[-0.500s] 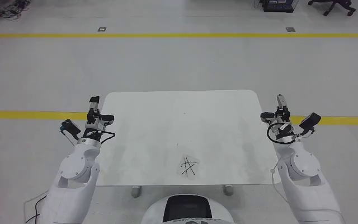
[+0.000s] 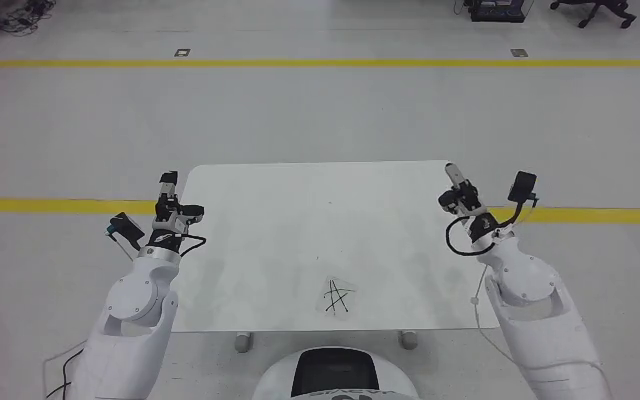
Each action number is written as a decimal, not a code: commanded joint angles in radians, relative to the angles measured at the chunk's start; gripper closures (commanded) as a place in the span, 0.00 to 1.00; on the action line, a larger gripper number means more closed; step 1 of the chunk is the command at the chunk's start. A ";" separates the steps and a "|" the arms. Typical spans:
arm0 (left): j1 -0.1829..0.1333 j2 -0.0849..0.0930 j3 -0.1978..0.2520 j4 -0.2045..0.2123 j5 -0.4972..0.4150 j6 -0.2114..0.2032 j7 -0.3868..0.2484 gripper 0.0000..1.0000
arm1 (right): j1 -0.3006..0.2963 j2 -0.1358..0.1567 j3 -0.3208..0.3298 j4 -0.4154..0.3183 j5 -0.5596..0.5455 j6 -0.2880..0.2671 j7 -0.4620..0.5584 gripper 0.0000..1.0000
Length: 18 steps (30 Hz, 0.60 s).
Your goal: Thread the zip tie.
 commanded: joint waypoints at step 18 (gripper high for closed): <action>0.000 0.000 0.000 0.000 0.000 0.000 0.000 0.00 | 0.037 0.008 -0.051 -0.002 -0.184 -0.053 0.120 0.00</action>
